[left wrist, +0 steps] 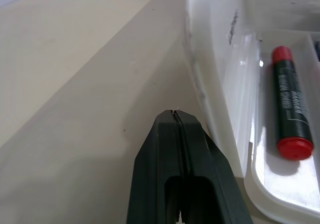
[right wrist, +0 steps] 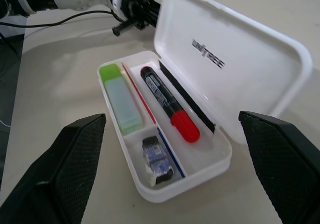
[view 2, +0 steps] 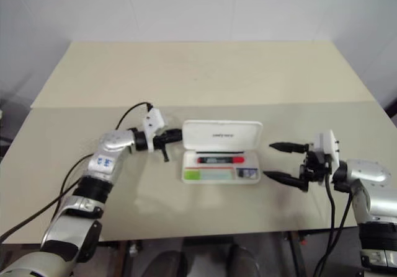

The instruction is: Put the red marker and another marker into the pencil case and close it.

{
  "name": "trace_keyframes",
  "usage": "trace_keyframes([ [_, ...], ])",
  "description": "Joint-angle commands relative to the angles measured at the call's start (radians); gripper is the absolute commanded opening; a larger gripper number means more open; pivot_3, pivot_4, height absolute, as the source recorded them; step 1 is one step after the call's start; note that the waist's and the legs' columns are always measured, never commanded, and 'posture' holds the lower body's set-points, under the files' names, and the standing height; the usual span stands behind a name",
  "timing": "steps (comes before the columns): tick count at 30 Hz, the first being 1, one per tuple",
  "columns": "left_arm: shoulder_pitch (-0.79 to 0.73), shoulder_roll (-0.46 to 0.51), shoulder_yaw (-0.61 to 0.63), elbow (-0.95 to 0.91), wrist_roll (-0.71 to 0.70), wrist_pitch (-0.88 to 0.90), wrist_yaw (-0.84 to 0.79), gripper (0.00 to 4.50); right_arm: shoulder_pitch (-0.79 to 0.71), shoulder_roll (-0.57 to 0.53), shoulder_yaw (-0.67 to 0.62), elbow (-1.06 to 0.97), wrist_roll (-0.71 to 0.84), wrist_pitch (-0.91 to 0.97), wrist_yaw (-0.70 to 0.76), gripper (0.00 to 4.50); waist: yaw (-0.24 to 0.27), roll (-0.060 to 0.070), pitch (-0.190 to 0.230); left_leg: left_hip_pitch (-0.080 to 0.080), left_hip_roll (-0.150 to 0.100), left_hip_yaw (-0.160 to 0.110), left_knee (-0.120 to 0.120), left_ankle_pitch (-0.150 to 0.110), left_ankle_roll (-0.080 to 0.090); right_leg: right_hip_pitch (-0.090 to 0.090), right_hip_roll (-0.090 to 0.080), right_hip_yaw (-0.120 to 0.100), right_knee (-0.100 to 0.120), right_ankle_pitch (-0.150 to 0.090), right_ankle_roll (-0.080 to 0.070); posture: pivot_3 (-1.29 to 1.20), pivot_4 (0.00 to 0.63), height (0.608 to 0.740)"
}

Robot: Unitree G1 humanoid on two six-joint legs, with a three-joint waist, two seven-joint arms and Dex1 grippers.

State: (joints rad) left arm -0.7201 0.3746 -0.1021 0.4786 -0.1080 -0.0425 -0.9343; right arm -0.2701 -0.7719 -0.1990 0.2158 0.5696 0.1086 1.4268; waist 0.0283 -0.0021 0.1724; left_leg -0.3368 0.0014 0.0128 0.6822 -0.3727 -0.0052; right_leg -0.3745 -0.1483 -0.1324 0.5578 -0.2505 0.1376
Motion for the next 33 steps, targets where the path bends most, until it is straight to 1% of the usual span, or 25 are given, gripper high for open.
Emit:
trace_keyframes([
  [1, -0.015, -0.004, -0.022, -0.062, 0.005, -0.034, -0.018, 0.04, -0.002, -0.024, -0.035, 0.007, 0.003, -0.005, 0.011, 4.50, 0.000, 0.000, 0.000, 0.000, 0.000, 0.000, 0.000, 0.000, 0.000, 0.000, 0.000, 0.000, 0.000, 0.000, 0.000, 0.00, 0.150, 0.740],
  [9, -0.034, -0.031, -0.069, -0.137, -0.001, -0.022, -0.053, 0.04, 0.030, -0.028, -0.045, -0.017, 0.010, 0.012, -0.004, 4.50, -0.001, 0.000, 0.000, 0.000, 0.000, 0.000, 0.000, 0.000, 0.000, 0.000, 0.000, 0.000, 0.000, 0.000, 0.000, 0.00, 0.150, 0.740],
  [13, -0.015, -0.013, -0.108, -0.204, -0.007, 0.026, -0.114, 0.04, 0.043, -0.048, -0.064, -0.029, 0.020, 0.042, -0.017, 4.50, -0.001, 0.000, 0.000, 0.000, 0.000, 0.000, 0.000, 0.000, 0.000, 0.000, 0.000, 0.000, 0.000, 0.000, 0.000, 0.00, 0.150, 0.740],
  [18, 0.037, 0.040, -0.189, -0.321, 0.017, 0.141, -0.197, 0.04, 0.039, -0.115, -0.066, 0.000, -0.007, 0.053, 0.016, 4.50, -0.002, 0.000, 0.000, 0.000, 0.000, 0.001, 0.000, 0.000, 0.000, 0.000, 0.000, 0.000, 0.000, 0.000, 0.000, 0.00, 0.150, 0.740],
  [22, 0.064, 0.068, -0.237, -0.366, 0.057, 0.231, -0.190, 0.04, 0.023, -0.136, -0.054, 0.026, -0.027, 0.047, 0.024, 4.50, -0.001, 0.000, 0.000, 0.000, 0.000, 0.001, 0.000, 0.000, 0.000, 0.000, 0.000, 0.000, 0.000, 0.000, 0.000, 0.00, 0.150, 0.740],
  [24, 0.077, 0.093, -0.279, -0.386, 0.103, 0.273, -0.189, 0.04, 0.020, -0.143, -0.038, 0.024, -0.049, 0.041, 0.024, 4.50, -0.001, 0.000, 0.000, 0.000, 0.000, 0.001, 0.000, 0.000, 0.000, 0.000, 0.000, 0.001, 0.000, 0.000, 0.000, 0.00, 0.150, 0.740],
  [27, 0.086, 0.105, -0.303, -0.384, 0.152, 0.279, -0.150, 0.04, 0.032, -0.155, -0.007, -0.034, -0.066, 0.067, 0.032, 4.50, -0.001, 0.001, -0.001, 0.001, 0.000, 0.001, 0.000, 0.000, 0.000, 0.001, 0.000, 0.001, 0.000, 0.000, 0.000, 0.00, 0.150, 0.740],
  [33, 0.074, 0.089, -0.316, -0.396, 0.143, 0.338, -0.134, 0.04, 0.010, -0.109, 0.025, -0.163, -0.034, 0.148, -0.021, 4.50, 0.000, 0.000, -0.002, 0.003, 0.001, -0.001, 0.001, 0.000, 0.000, 0.004, 0.000, 0.001, 0.000, 0.000, 0.000, 0.00, 0.150, 0.740],
])
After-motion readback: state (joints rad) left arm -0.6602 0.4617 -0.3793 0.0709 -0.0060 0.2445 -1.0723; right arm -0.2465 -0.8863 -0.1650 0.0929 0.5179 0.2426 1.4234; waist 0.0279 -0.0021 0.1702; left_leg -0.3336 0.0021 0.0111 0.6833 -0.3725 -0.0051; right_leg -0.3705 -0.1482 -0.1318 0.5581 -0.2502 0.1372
